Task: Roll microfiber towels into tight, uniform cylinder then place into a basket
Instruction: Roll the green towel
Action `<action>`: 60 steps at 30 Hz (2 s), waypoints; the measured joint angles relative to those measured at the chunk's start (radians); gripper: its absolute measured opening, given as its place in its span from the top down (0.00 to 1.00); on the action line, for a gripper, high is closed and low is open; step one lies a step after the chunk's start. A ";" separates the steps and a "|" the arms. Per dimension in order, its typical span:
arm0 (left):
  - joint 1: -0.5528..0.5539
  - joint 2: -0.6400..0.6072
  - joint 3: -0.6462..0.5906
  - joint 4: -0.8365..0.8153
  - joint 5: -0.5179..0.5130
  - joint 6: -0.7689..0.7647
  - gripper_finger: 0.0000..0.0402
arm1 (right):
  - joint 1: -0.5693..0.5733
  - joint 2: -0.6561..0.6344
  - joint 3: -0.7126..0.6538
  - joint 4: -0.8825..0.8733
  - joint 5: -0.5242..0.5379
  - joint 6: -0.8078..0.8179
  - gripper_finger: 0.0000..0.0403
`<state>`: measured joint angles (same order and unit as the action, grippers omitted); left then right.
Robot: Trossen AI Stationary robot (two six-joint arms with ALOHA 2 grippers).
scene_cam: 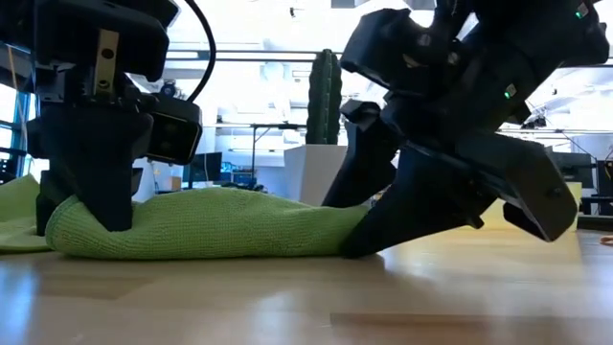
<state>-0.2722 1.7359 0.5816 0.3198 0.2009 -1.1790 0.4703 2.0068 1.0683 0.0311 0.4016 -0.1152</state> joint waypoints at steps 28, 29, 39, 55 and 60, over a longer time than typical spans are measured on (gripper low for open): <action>-0.012 -0.208 -0.006 -0.098 -0.038 0.601 0.73 | -0.179 0.003 -0.002 -0.014 -0.604 0.481 0.99; -0.021 -0.224 -0.006 -0.138 -0.060 0.638 0.73 | -0.190 0.004 -0.003 -0.008 -0.642 0.497 0.99; -0.152 -0.307 -0.006 -0.312 -0.381 0.818 0.73 | -0.262 0.007 -0.005 0.005 -0.834 0.663 1.00; -0.282 -0.332 -0.003 -0.204 -0.733 0.850 0.73 | -0.284 0.007 -0.005 0.000 -0.916 0.774 1.00; -0.257 -0.243 -0.003 -0.011 -0.661 0.804 0.69 | -0.289 0.008 -0.005 0.000 -0.922 0.773 1.00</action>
<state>-0.5291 1.4925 0.5785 0.3089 -0.4605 -0.3754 0.1810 2.0144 1.0634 0.0315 -0.5204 0.6582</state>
